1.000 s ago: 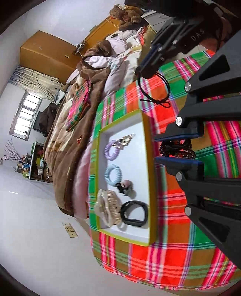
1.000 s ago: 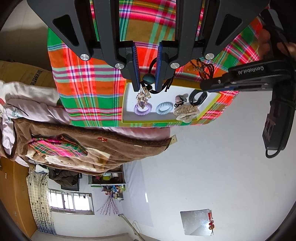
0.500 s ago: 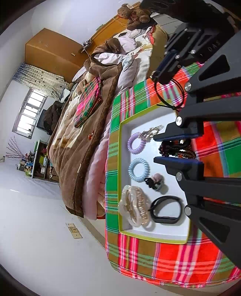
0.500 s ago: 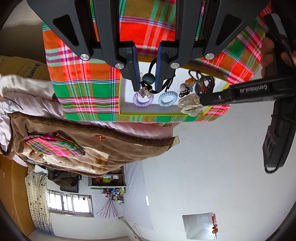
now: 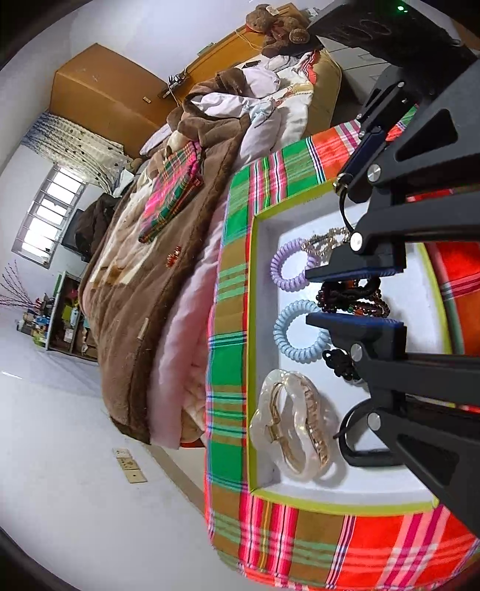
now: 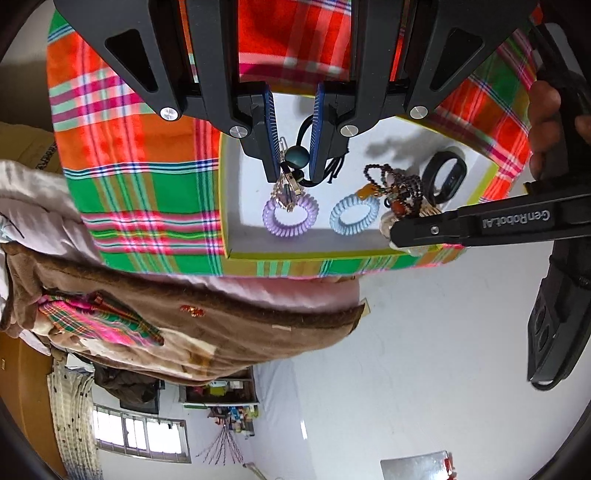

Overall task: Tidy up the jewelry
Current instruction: 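Open the left gripper then the right gripper to release items in the box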

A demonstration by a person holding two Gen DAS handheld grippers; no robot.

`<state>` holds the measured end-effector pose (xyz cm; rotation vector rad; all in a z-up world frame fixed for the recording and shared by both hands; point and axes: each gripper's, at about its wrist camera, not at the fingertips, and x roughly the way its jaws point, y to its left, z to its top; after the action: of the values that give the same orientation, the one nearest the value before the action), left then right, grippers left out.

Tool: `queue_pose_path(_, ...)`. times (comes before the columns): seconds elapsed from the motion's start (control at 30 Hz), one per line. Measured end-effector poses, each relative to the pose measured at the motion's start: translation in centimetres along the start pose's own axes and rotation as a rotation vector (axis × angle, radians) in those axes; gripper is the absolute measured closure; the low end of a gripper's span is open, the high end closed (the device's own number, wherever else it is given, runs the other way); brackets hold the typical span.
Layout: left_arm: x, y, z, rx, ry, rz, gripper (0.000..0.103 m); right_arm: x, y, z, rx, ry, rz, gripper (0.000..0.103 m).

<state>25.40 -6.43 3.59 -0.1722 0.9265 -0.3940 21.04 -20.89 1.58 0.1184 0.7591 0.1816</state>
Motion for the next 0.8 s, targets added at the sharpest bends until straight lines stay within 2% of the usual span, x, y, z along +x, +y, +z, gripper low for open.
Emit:
queue_pose_path(0.17, 1.8, 0.3, -0.3, 0.0, 0.038, 0.005, 0.086, 1.0, 0.1, -0.4, -0.01, 0.031, 0.007, 0.087)
queue_pose_path(0.43, 3.3, 0.1, -0.7, 0.027, 0.071, 0.039, 0.086, 2.0, 0.0, -1.1, -0.039, 0.075, -0.032, 0.086)
queue_pose_path(0.8, 4.2, 0.2, -1.1, 0.031, 0.092, 0.07, 0.085, 1.9, 0.2, -1.2, -0.078, 0.079, -0.064, 0.086)
